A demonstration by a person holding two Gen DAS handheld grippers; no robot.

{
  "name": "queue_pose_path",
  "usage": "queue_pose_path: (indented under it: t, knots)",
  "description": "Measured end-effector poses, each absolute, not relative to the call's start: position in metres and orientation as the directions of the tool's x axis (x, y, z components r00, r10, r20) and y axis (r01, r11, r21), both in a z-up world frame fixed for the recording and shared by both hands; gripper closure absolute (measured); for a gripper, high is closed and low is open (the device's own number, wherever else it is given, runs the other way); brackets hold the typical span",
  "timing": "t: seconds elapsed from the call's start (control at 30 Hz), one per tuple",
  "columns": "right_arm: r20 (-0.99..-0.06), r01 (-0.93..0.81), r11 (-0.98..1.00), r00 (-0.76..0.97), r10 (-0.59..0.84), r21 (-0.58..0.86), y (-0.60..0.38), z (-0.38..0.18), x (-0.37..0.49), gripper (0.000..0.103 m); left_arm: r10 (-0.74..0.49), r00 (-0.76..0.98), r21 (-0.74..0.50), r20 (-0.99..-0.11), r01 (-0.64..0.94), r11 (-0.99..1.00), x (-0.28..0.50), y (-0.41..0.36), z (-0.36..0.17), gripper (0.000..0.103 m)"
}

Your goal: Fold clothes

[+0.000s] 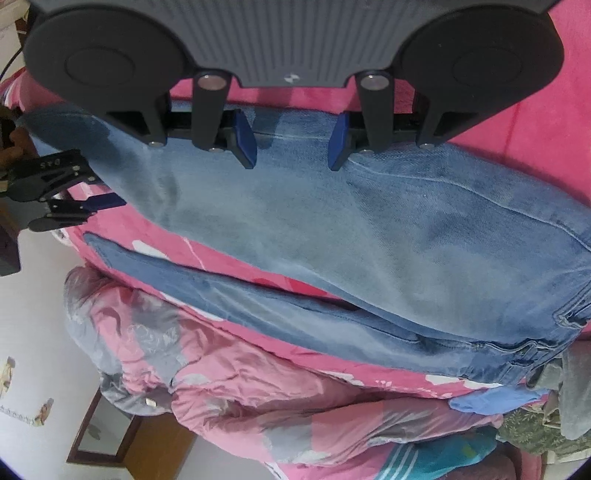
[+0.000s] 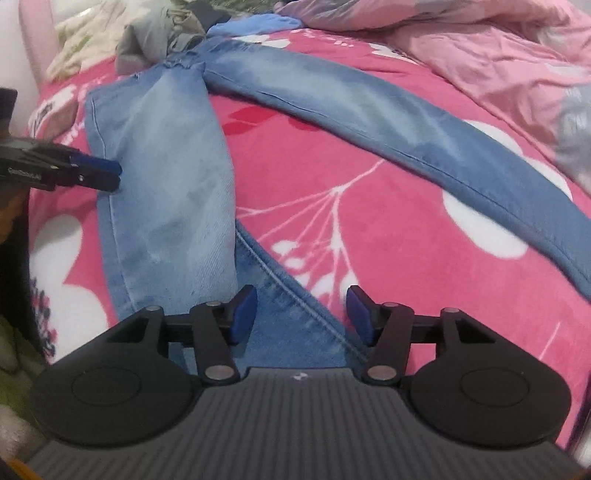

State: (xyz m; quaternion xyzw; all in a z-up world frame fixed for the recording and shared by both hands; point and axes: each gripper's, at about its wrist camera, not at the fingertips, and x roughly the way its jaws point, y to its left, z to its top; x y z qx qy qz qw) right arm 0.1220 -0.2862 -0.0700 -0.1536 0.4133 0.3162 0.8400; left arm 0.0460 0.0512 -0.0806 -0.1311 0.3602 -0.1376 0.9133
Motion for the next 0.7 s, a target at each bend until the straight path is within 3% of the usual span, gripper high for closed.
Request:
queue_pose_path:
  t: [0.13,0.17,0.2,0.27,0.4,0.5,0.7]
  knots:
    - [-0.794,-0.648,0.76,0.433,0.426,0.055,-0.291,-0.074,0.131,0.046,-0.332,0.728,-0.337,-0.599,0.147,0.93,0.047,0.052,-0.079,0.058]
    - [-0.793,-0.646,0.762,0.434,0.427,0.057,-0.291,-0.074,0.131,0.051,-0.326,0.728,-0.33,-0.603,0.144,0.933,0.049,0.051,-0.079,0.058]
    - [-0.793,-0.654,0.756,0.446,0.416,0.029,-0.287,-0.073,0.125,0.058,-0.319,0.726,-0.322,-0.609,0.141,0.936,0.05,0.05,-0.08,0.059]
    - [-0.79,-0.673,0.739,0.476,0.387,-0.043,-0.274,-0.069,0.112,0.097,-0.305,0.725,-0.307,-0.618,0.135,0.942,0.052,0.048,-0.082,0.059]
    - [-0.726,-0.635,0.735,0.619,0.299,-0.238,-0.254,-0.054,0.082,0.101,-0.288,0.721,-0.285,-0.63,0.13,0.95,0.051,0.045,-0.082,0.059]
    - [-0.61,-0.489,0.802,0.765,0.206,-0.344,-0.264,-0.039,0.075,0.102,-0.289,0.712,-0.283,-0.64,0.131,0.95,0.051,0.046,-0.082,0.059]
    - [-0.666,-0.415,0.877,0.729,0.159,-0.244,-0.274,-0.083,0.105,0.1,-0.267,0.712,-0.237,-0.65,0.144,0.961,0.048,0.04,-0.08,0.059]
